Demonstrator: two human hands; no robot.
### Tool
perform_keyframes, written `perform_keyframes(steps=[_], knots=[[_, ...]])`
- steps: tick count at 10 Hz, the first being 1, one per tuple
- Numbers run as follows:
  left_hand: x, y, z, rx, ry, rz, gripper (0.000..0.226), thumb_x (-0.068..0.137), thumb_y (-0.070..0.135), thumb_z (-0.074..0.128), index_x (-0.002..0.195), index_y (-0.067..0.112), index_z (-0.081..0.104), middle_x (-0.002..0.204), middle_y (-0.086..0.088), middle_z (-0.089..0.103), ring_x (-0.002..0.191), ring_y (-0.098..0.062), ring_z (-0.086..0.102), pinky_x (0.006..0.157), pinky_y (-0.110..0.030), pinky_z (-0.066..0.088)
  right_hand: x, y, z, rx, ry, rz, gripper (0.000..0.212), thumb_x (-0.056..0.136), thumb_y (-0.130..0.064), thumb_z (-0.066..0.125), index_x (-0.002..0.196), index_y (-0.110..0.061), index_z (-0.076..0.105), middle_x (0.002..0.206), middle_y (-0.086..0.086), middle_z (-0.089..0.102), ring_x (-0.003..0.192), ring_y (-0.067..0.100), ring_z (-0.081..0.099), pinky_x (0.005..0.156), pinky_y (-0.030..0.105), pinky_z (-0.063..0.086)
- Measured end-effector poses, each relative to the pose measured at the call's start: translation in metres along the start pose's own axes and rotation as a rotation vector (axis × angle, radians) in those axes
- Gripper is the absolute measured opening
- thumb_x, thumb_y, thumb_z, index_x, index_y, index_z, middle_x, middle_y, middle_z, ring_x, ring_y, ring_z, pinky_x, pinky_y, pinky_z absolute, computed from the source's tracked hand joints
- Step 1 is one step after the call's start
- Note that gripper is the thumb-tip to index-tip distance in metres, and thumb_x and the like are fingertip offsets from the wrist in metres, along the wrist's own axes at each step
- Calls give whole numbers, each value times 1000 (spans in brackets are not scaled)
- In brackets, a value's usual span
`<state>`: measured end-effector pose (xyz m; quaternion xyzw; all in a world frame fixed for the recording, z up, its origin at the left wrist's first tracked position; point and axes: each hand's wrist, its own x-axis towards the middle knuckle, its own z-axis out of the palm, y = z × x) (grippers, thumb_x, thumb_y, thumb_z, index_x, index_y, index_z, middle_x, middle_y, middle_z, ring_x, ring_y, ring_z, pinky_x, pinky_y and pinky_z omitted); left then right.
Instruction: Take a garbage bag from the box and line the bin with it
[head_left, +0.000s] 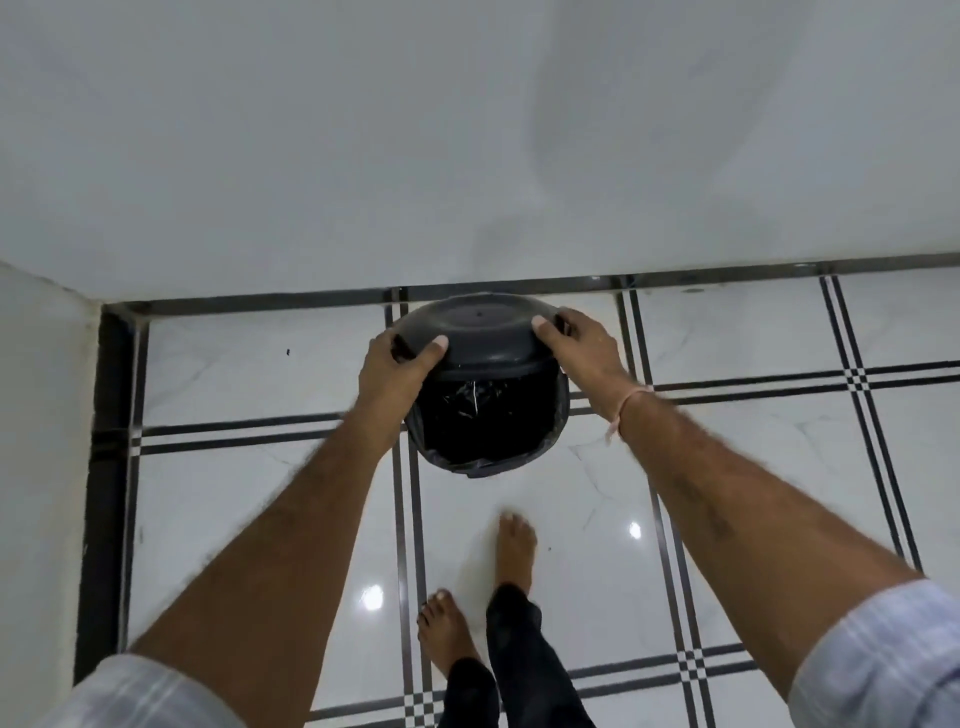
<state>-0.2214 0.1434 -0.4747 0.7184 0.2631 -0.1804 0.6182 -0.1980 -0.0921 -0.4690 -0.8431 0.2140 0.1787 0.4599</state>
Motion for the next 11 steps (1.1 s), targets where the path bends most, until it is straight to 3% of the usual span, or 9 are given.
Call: perform_keyframes(steps=[1,2,3,4,5,7,8,10,11], knots=[[-18,-32,6,61,19,54,76,84,43,82,148,21,48,141,-1,57,132,-21,57,111,-45,50,-18,33,18,-19,21,-49,59,97,-55,61,147,-23,55,140,5,59,135,26,55,117,42,43],[-23,-80,17,148,95,140,84,85,46,81,153,22,39,152,0,48,141,-19,48,116,-46,46,-21,75,41,-15,40,-77,69,100,-53,57,159,-21,40,164,7,41,156,25,32,127,47,31],[-23,-133,37,200,154,155,94,86,46,81,160,23,29,169,-2,30,154,-20,34,121,-46,39,-19,126,60,-81,70,-116,74,101,-53,56,164,-25,29,175,4,21,162,18,14,128,33,21],[-12,-175,57,215,179,204,101,85,42,83,163,19,23,173,-6,19,157,-23,27,123,-41,38,-11,166,79,-115,77,-166,80,101,-49,59,167,-25,20,176,5,12,163,19,9,119,19,16],[4,-201,68,209,204,204,108,84,48,81,166,20,16,175,-7,10,161,-21,16,123,-18,28,0,184,96,-97,92,-193,85,101,-49,61,168,-23,15,177,8,7,163,17,4,111,-2,8],[2,-224,68,175,281,220,100,89,43,80,164,14,21,171,-6,27,158,-25,27,123,-48,37,-15,190,119,-27,158,-158,85,102,-47,60,168,-20,15,176,11,6,159,15,3,101,-13,2],[-3,-216,63,182,261,201,97,90,36,80,164,13,23,170,-5,30,156,-24,32,121,-46,39,-25,185,121,-28,144,-121,85,103,-45,60,168,-20,13,177,10,1,162,21,5,101,-11,2],[-6,-194,55,259,177,146,102,87,33,82,164,11,18,166,-10,31,150,-28,38,118,-50,43,-17,180,101,-166,11,-77,89,102,-52,58,169,-24,6,177,5,3,163,23,8,119,35,28],[-30,-168,46,371,181,136,104,88,49,76,165,16,13,171,-11,22,154,-33,32,118,-57,40,-29,161,69,-180,-24,-115,84,103,-50,56,168,-22,12,176,6,12,164,22,5,127,43,22]])
